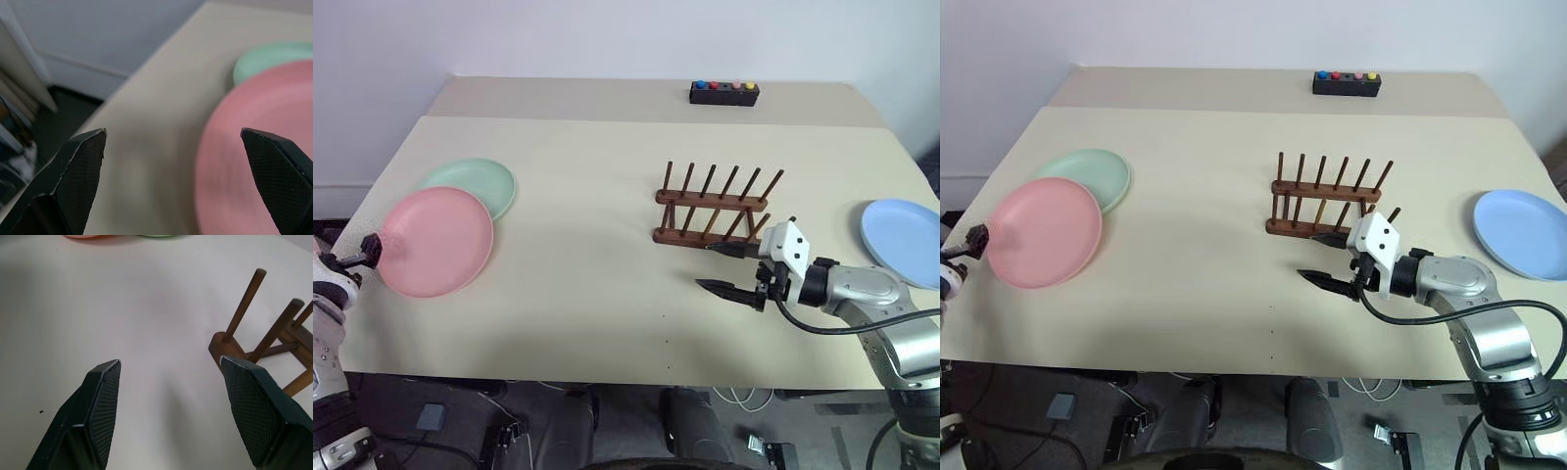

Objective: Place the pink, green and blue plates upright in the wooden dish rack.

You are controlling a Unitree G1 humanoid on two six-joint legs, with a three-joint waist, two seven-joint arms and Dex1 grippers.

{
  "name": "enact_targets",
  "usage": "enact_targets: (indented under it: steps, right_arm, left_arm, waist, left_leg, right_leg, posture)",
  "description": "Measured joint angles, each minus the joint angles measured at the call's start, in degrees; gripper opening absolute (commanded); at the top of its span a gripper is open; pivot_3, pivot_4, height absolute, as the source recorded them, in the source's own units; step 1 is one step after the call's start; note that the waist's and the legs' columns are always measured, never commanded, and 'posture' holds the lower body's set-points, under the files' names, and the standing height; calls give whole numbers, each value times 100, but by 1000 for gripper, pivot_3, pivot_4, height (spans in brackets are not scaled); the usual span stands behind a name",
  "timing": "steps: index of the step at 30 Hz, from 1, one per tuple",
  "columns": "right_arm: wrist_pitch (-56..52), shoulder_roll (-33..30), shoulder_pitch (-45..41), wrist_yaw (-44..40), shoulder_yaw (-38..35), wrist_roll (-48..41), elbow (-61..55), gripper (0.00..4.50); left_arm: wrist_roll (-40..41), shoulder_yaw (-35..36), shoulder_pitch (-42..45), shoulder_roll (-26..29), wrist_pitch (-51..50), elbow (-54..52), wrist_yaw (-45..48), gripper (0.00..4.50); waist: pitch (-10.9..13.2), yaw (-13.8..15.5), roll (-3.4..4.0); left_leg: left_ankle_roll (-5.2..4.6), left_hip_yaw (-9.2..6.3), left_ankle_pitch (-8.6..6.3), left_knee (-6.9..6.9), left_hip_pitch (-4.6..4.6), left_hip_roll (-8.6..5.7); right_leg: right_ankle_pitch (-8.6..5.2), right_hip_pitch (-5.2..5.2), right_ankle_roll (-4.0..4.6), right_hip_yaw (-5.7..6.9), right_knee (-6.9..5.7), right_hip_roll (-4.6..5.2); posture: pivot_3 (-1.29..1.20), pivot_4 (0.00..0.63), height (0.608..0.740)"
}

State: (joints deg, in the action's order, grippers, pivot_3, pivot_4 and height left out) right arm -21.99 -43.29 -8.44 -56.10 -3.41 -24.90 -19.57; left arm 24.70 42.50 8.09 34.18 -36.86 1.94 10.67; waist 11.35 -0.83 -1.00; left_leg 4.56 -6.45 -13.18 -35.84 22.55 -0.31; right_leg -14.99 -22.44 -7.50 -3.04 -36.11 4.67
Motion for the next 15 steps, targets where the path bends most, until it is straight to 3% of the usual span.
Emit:
enact_targets:
  steps: [5,7,10,15]
  right_arm:
    - [108,60,-13,21,41,45,19,3294]
    - [129,63,-12,38,41,64,19,3354]
    - [166,68,3,48,41,109,19,3354]
    - [228,95,43,59,40,112,21,3354]
  left_arm:
    - [300,-88,-100,-191,-421,6,123,4500]
    - [347,-89,-96,-219,-438,67,104,3980]
    - [367,-70,-76,-246,-414,237,74,2691]
    - [607,8,-125,-356,-132,266,324,29]
  waist:
    - [0,-5,-1]
    - [-1,-5,-2]
    - [-1,-5,-2]
    - [-2,0,-5]
  left_leg:
    - [0,0,0,2,0,0]
    - [0,0,0,2,0,0]
    - [0,0,0,2,0,0]
    - [0,0,0,3,0,0]
  right_leg:
    - [1,-2,-1,0,0,0]
    - [1,-2,0,0,0,0]
    - [0,-2,0,0,0,0]
    - [0,-2,2,-1,1,1]
  posture:
    - [0,150,734]
    - [0,150,734]
    - [0,150,734]
    - [0,150,734]
